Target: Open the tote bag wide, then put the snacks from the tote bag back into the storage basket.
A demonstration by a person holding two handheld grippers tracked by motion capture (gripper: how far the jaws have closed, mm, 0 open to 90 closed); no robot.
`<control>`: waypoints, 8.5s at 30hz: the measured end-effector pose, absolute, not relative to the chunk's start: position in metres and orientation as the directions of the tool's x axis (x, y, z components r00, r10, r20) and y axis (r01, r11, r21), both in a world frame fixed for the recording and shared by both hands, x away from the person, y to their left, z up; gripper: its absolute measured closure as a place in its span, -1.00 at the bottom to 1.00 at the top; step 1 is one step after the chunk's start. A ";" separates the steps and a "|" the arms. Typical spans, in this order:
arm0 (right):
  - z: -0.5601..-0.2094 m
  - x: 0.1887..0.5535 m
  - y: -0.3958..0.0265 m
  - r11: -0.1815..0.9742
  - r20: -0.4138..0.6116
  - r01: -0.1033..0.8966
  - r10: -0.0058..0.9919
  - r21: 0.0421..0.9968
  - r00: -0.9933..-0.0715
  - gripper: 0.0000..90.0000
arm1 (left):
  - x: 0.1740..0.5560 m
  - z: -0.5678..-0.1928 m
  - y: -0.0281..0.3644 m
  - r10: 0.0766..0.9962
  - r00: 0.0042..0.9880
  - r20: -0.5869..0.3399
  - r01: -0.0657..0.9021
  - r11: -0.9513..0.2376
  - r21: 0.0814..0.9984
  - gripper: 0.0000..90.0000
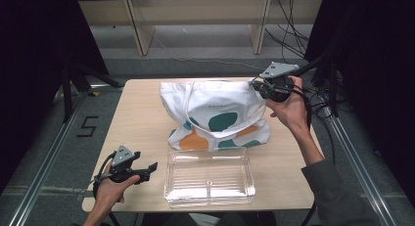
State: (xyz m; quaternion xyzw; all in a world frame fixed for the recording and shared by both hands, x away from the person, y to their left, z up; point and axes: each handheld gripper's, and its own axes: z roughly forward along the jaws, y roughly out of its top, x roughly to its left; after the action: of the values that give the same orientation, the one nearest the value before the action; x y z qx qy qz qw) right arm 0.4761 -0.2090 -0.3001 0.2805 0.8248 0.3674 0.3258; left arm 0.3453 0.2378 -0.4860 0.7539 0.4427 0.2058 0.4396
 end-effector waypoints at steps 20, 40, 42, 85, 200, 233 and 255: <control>-0.321 0.415 -0.217 0.598 -0.364 0.102 0.604 0.795 -0.709 0.98 | 0.360 -0.434 0.230 0.803 0.586 -0.108 0.389 -0.162 0.907 -0.41; -0.342 0.420 -0.216 0.543 -0.303 0.113 0.615 0.832 -0.728 0.98 | 0.432 -0.373 0.155 0.694 0.709 -0.126 0.396 -0.245 0.885 -0.12; -0.342 0.421 -0.216 0.541 -0.307 0.102 0.611 0.835 -0.730 0.98 | 0.439 -0.373 0.153 0.693 0.707 -0.142 0.406 -0.232 0.884 -0.08; -0.440 0.462 -0.206 0.576 -0.100 0.336 0.594 0.745 -0.798 0.98 | 0.484 -0.458 0.155 0.634 0.767 -0.098 0.485 -0.472 0.736 0.89; -0.489 0.475 -0.217 0.597 0.072 0.496 0.591 0.630 -0.803 0.97 | 0.489 -0.495 0.162 0.611 0.757 -0.231 0.576 -0.457 0.678 0.88; -0.419 0.463 -0.249 0.468 0.022 0.441 0.666 0.766 -0.745 -0.14 | 0.386 -0.452 0.193 0.720 0.687 -0.100 0.453 -0.317 0.833 -0.48; -0.413 0.464 -0.247 0.480 0.003 0.429 0.664 0.765 -0.748 -0.22 | 0.334 -0.460 0.226 0.759 0.640 -0.121 0.463 -0.255 0.849 -0.55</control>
State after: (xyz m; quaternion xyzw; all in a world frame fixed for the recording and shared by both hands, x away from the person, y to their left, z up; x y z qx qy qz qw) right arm 0.4636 -0.2465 -0.4125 0.3224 0.8474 0.3948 0.1487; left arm 0.3340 0.2256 -0.4604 0.7759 0.3936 0.1588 0.4667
